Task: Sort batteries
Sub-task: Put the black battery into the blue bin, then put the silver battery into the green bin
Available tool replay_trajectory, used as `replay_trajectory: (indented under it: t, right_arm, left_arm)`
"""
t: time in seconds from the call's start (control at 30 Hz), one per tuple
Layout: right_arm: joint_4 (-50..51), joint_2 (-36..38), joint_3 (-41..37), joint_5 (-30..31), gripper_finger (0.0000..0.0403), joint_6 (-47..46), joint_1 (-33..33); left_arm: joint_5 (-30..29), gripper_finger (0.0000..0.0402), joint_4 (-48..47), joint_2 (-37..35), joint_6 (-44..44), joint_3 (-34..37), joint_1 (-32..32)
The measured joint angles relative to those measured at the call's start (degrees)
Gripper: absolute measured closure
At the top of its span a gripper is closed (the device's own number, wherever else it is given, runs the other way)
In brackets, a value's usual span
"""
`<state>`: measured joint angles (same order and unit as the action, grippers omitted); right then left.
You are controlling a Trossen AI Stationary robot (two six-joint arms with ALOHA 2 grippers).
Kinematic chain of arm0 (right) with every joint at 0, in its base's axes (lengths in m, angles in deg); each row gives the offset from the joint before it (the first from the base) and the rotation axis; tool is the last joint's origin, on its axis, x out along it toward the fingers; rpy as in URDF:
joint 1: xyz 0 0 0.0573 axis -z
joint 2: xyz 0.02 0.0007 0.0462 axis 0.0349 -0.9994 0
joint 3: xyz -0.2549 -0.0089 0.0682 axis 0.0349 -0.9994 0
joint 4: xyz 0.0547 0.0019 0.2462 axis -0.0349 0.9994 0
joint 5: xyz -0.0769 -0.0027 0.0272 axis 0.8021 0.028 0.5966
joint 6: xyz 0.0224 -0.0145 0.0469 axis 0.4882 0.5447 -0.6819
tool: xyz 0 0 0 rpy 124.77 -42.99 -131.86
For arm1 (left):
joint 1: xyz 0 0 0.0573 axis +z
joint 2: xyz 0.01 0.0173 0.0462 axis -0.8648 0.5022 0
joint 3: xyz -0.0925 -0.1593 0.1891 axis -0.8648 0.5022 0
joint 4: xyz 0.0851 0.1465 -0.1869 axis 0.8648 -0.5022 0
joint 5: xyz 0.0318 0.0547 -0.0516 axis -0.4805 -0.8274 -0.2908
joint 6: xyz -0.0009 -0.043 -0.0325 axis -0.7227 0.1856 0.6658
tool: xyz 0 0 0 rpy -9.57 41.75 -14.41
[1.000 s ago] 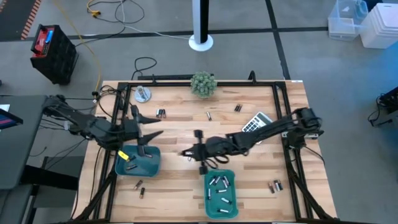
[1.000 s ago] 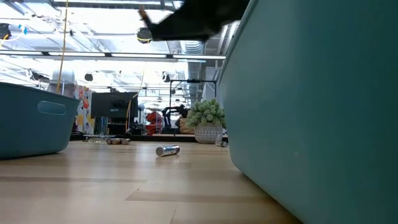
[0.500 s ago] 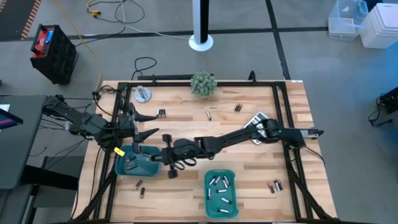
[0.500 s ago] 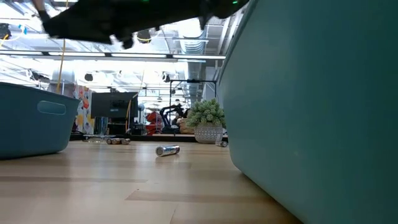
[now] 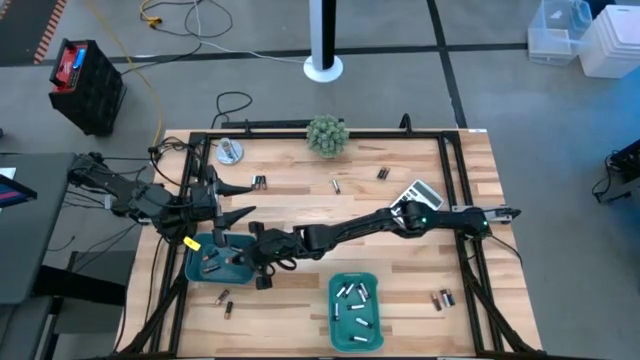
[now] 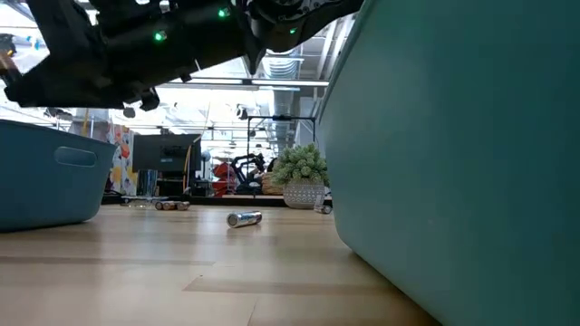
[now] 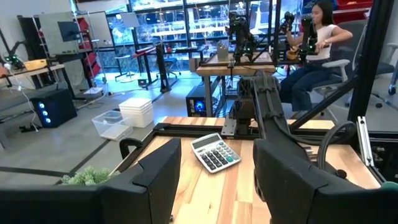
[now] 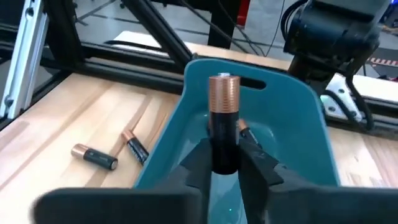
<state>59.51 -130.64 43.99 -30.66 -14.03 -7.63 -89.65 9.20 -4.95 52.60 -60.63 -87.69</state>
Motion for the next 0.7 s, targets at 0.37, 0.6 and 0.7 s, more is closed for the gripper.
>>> replay_trajectory:
  t: [0.37, 0.6, 0.7]
  right_arm:
    - [4.75, 2.62, -0.29, 0.0, 0.0177, 5.02, 0.25]
    - [2.01, 7.82, -7.56, 0.2, 0.0184, 4.43, 1.13]
    - [-4.93, 12.26, -16.4, 0.2, 0.0193, 3.27, 1.49]
  left_arm:
    - [0.0, 0.0205, -1.1, -0.01, 1.18, 0.0, 0.0]
    - [0.0, 0.0205, -1.91, 0.01, 1.61, 0.0, 0.0]
    - [0.0, 0.0205, -1.85, 0.01, 1.42, 0.0, 0.02]
